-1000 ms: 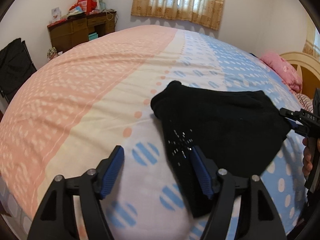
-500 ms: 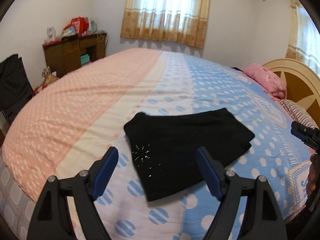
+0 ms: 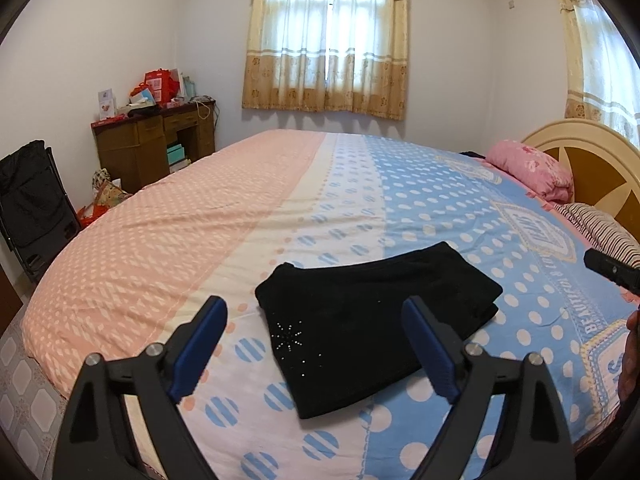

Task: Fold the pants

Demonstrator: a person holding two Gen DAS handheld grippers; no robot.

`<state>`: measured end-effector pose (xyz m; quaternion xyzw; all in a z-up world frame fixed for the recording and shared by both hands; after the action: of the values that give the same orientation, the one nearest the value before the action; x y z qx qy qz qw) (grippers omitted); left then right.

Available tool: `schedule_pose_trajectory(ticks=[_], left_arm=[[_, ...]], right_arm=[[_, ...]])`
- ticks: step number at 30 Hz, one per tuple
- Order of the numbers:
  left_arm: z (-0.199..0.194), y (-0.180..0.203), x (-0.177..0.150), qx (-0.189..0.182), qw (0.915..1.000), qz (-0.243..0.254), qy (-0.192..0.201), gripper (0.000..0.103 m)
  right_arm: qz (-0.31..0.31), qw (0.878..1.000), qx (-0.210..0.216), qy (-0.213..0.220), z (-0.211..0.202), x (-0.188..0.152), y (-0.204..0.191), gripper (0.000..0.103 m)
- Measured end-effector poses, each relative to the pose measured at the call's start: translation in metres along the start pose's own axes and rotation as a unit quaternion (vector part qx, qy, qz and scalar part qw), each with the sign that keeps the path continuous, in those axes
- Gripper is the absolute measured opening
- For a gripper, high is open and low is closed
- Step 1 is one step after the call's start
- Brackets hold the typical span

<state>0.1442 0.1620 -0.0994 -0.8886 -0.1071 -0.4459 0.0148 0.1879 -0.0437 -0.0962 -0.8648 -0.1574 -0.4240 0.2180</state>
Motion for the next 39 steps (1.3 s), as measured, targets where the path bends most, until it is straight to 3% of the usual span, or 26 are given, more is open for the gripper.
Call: schedule_pose_trajectory(ticks=[39], left_arm=[[0.0054, -0.0011, -0.0059, -0.001, 1.0, -0.002, -0.006, 0.092]], right_arm=[[-0.006, 1.0, 0.007, -0.005, 0.0031, -0.0039, -0.003, 0.068]])
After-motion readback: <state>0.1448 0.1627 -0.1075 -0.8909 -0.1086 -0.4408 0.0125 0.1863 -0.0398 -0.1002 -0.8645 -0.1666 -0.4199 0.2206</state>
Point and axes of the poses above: each gripper's, at about its wrist camera, not at the fingertips, and z roughly the way its jaws point, y to its right, x to its top, the point moved 9 cm from there along z, roughly the way its jaws point, and after that the axes turned 5 degrees about -y, right-handed, at the moved point
